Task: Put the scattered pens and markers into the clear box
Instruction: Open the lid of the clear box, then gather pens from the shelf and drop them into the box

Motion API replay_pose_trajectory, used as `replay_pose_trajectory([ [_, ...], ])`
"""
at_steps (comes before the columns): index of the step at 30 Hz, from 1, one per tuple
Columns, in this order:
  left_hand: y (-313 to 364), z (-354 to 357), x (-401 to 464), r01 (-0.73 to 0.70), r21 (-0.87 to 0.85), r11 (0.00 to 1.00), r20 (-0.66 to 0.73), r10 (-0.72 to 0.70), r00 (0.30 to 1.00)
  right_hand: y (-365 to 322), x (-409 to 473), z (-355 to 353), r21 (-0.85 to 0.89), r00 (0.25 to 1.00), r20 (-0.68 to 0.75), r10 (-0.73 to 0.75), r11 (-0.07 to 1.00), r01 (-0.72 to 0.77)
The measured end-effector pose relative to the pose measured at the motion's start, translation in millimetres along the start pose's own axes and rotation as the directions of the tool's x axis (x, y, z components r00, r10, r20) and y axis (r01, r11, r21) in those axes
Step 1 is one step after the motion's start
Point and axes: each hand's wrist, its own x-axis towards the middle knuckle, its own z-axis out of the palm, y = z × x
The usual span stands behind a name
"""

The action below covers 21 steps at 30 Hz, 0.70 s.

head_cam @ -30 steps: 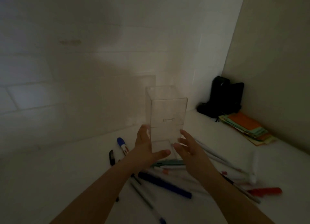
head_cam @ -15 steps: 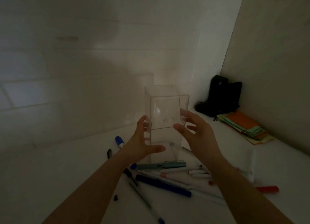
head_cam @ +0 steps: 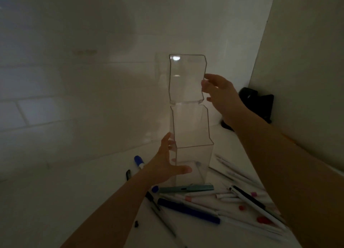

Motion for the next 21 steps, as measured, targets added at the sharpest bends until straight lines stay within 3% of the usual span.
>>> replay_pose_trajectory([
  [6, 3, -12, -21, 0.057, 0.149, 0.987, 0.027, -0.062, 0.998, 2, -47, -15, 0.004, 0.996, -0.081, -0.048, 0.999, 0.048],
  [8, -4, -28, -38, 0.071, 0.216, 0.974, -0.074, -0.056, 0.996, 17, -90, -19, -0.066, 0.993, -0.082, -0.080, 0.995, 0.075],
  [11, -24, -44, -66, 0.105, 0.326, 0.939, -0.299, -0.003, 0.954, 47, -156, -11, -0.255, 0.993, 0.120, -0.003, 0.966, 0.033],
  [14, -38, -38, -85, 0.324, 0.442, 0.837, -0.441, -0.111, 0.890, 66, -199, 15, -0.446, 0.917, 0.355, 0.184, 0.895, -0.007],
  [18, -38, -25, -98, 0.459, 0.405, 0.791, -0.530, -0.206, 0.823, 68, -218, 52, -0.623, 0.837, 0.445, 0.318, 0.781, 0.035],
  [21, -33, -25, -101, 0.496, 0.479, 0.725, -0.530, -0.212, 0.821, 69, -222, 65, -0.680, 0.841, 0.463, 0.279, 0.721, 0.135],
])
